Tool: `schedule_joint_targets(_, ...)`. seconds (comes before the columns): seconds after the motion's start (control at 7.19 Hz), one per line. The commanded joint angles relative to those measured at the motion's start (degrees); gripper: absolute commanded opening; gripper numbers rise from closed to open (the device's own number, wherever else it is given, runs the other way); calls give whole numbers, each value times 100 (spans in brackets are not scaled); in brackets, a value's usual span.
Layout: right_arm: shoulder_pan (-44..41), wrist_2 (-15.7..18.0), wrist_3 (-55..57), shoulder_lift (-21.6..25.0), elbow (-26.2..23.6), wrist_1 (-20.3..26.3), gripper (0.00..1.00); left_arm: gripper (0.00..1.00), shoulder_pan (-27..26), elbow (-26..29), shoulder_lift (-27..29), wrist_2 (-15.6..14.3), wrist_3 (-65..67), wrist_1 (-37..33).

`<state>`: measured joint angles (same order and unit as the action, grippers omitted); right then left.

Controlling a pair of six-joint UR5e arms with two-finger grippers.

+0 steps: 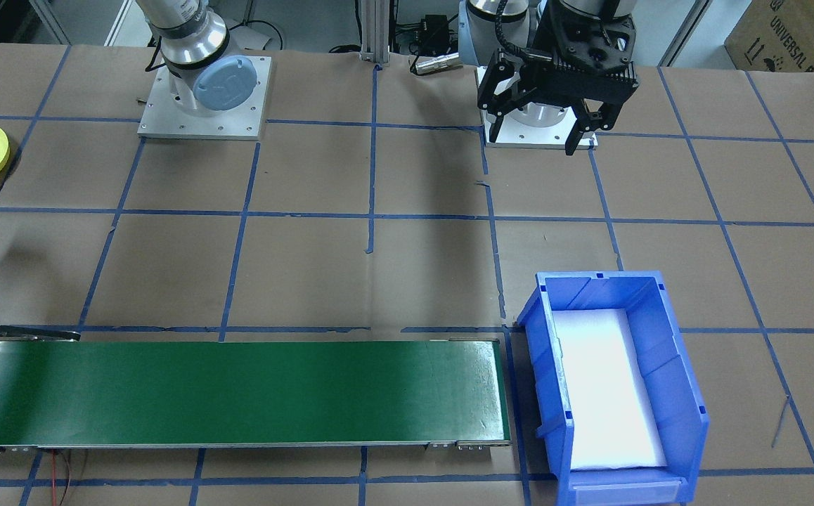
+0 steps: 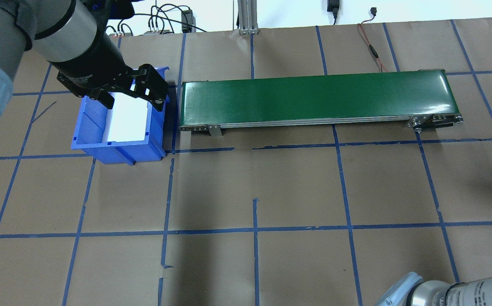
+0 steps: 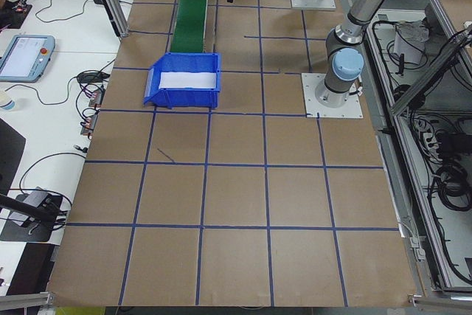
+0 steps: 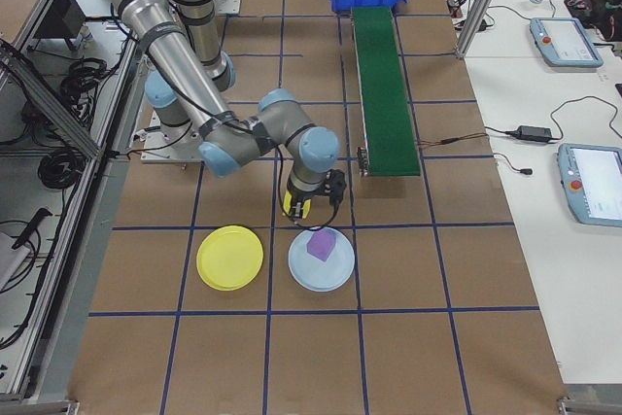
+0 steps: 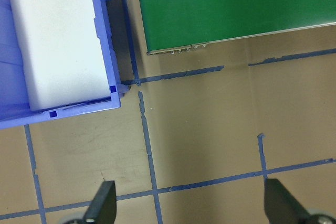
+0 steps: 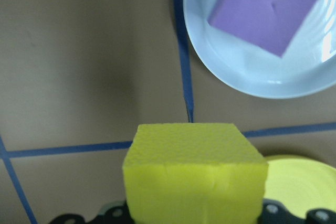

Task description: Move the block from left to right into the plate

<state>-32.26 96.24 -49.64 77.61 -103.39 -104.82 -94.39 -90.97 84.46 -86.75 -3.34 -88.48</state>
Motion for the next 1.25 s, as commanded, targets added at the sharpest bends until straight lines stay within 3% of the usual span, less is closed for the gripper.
schedule_joint_targets(0.0, 850, 167, -406, 70, -400, -232, 17, 100, 35, -35, 0, 9, -9, 59)
schedule_joint_targets(0.42, 1477, 202, -529, 53, -788, -574, 17, 100, 307, 96, -35, -9, 630, 59)
schedule_joint_targets(0.7, 1503, 229, -529, -35, -788, -855, 28, 100, 316, 79, -79, -35, 1212, 51)
schedule_joint_targets(0.84, 1503, 237, -529, -35, -779, -865, 45, 100, 334, 70, -79, -26, 1169, 51)
schedule_joint_targets(0.97, 1503, 150, -521, -35, -745, -891, 94, 100, 343, 70, -79, -26, 1160, 42)
schedule_joint_targets(1.11, 1503, 150, -521, -27, -718, -908, 100, 100, 352, 70, -88, -26, 1125, 33)
